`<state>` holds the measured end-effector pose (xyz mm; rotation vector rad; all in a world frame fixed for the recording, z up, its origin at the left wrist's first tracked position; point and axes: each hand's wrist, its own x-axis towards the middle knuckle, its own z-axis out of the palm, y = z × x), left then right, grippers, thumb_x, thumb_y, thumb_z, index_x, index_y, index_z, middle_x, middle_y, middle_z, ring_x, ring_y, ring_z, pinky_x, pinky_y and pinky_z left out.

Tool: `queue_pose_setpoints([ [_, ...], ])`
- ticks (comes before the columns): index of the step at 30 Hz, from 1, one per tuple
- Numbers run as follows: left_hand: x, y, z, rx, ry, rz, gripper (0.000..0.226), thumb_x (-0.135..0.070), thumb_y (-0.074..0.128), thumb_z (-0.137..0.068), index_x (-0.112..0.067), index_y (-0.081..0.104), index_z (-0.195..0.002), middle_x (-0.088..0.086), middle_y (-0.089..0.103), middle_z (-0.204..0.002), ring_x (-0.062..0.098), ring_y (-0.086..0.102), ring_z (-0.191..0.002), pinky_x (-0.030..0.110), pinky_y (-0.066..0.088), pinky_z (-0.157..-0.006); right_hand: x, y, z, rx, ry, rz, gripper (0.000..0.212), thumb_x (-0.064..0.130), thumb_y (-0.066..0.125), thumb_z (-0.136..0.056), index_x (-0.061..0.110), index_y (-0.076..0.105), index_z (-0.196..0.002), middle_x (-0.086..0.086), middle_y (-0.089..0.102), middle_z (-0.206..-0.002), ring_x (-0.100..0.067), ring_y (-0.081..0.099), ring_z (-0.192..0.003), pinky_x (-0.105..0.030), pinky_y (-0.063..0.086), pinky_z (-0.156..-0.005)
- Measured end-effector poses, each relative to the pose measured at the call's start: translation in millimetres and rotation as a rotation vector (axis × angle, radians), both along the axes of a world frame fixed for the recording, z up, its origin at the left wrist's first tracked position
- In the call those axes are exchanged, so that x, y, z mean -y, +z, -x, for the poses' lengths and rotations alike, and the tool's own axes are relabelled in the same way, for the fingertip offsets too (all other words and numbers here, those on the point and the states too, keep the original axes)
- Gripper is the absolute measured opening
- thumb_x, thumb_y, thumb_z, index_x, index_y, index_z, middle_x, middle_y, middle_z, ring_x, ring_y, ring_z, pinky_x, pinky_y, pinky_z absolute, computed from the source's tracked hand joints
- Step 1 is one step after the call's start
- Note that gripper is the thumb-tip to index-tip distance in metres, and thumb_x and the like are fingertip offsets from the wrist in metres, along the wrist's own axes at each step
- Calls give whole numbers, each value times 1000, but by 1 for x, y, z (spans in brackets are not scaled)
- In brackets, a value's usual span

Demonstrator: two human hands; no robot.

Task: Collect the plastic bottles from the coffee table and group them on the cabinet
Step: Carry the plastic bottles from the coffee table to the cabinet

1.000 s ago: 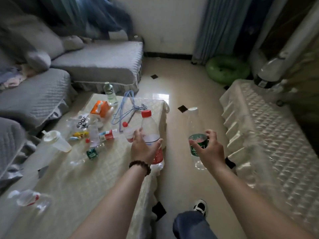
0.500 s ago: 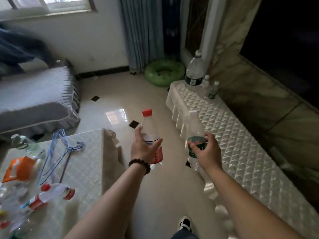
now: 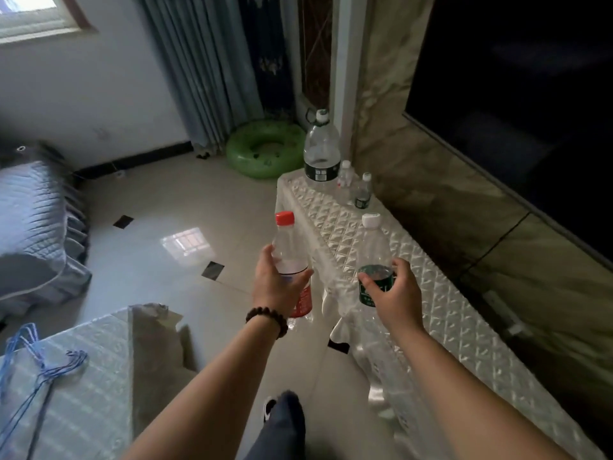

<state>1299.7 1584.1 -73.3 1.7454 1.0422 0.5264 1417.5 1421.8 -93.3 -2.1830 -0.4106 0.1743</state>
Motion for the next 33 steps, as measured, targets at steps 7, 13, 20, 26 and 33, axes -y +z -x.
queue_pose_setpoints([
  [7, -66, -34, -77, -71, -78, -9, 84, -39, 80, -67, -27, 32, -135, -9, 49, -110, 16, 57, -99, 37, 51, -85, -56, -26, -63, -71, -85, 33, 68, 46, 71, -77, 11, 45, -130, -11, 54, -129, -27, 53, -115, -26, 39, -82],
  [13, -157, -59, -150, -99, -151, 12, 81, -38, 81, -67, -26, 35, -133, -4, 54, -116, 16, 57, -102, 36, 51, -87, -140, -41, -125, -135, -170, 79, 71, 48, 72, -76, 13, 43, -130, -11, 54, -129, -28, 54, -115, -27, 40, -84],
  [20, -248, -74, -223, -161, -249, 47, 81, -38, 80, -67, -25, 35, -133, -2, 55, -121, 17, 57, -103, 38, 51, -88, -228, -47, -186, -182, -266, 111, 71, 51, 72, -75, 14, 44, -129, -9, 56, -128, -26, 55, -114, -31, 45, -87],
  [26, -284, -91, -272, -207, -299, 65, 86, -35, 81, -67, -27, 32, -137, 1, 54, -122, 21, 55, -106, 38, 50, -89, -258, -64, -224, -236, -281, 124, 71, 48, 73, -75, 16, 43, -132, -9, 55, -131, -25, 54, -117, -34, 48, -91],
  [33, -307, -141, -322, -269, -319, 25, 88, -34, 83, -65, -28, 33, -137, 4, 51, -130, 24, 53, -112, 40, 49, -91, -275, -104, -274, -293, -264, 125, 74, 38, 76, -76, 17, 40, -138, -9, 48, -138, -25, 48, -124, -33, 42, -96],
])
